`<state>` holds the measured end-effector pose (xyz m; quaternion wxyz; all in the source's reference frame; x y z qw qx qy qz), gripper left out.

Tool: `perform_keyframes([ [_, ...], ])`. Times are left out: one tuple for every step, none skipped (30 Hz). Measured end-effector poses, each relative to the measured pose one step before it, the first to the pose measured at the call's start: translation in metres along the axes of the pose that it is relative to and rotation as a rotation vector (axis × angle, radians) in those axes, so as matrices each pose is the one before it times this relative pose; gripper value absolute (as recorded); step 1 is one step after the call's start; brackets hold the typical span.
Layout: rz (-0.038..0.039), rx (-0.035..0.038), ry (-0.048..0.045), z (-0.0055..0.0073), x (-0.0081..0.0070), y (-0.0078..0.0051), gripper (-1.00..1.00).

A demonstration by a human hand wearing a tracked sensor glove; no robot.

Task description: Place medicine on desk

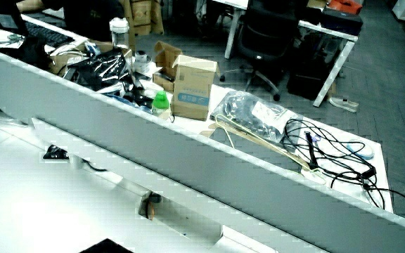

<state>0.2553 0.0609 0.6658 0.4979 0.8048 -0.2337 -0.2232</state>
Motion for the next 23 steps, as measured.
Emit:
perform_keyframes([
  [-0.00291, 0.00631, -0.00006, -0.00087, 0.00002, 0.00027, -0.74],
  [0.00266, 0.00294, 0.01035, 0.00036, 0.00009, -0.00162, -0.79],
  [0.00376, 0.00501, 0.01825, -0.0011, 0.00047, -0.00008, -0.84],
  [0.00109, 0.01536, 0.00718, 0.00034, -0.00028, -0.00125, -0.89],
  [0.00335, 0.02412, 0.01035, 0.00232, -0.00039, -0.00273, -0.95],
  [-0.00889, 0.01177, 0.00303, 0.00118, -0.00025, -0.00091, -1.0],
  [0.00657, 0.01365, 0.02412, -0.00181, 0.001, 0.00161, -1.0],
  [-0.00293, 0.03303, 0.01074, 0.00325, 0.00006, -0.00302, -1.0],
  [0.00132, 0.00668, 0.0136, 0.00047, 0.00039, -0.00055, -1.0],
  [0.01287, 0.02702, 0.02462, 0.0012, 0.00047, -0.00177, -1.0],
  [0.00973, 0.01442, 0.01897, 0.0008, -0.00013, -0.00173, -1.0],
  [0.00437, 0.01271, 0.0168, 0.00013, -0.00057, -0.00189, -1.0],
  [0.01618, 0.02685, 0.01708, 0.00289, -0.00207, -0.0046, -1.0],
  [0.0019, 0.02208, 0.00187, -0.00189, -0.00098, -0.00112, -1.0],
  [0.00094, 0.0306, 0.00442, 0.00102, -0.0017, -0.00382, -1.0],
  [0.00394, 0.0053, 0.02824, -0.00133, -0.00034, -0.0023, -1.0],
  [0.00336, 0.04607, -0.00488, 0.00182, -0.00212, -0.00445, -1.0],
  [0.00828, -0.06721, 0.05832, 0.01091, -0.00548, -0.00931, -1.0],
  [0.00247, 0.13085, -0.0417, -0.00928, 0.00187, 0.0003, -1.0],
  [-0.00696, 0.00064, 0.01925, -0.00409, -0.00002, -0.00206, -1.0],
  [0.01157, -0.02776, 0.0259, 0.0067, -0.00449, -0.00727, -1.0],
  [0.01157, -0.02776, 0.0259, 0.00638, -0.00475, -0.0074, -1.0],
  [0.0146, 0.01766, 0.02242, -0.00288, 0.00036, -0.00263, -1.0],
])
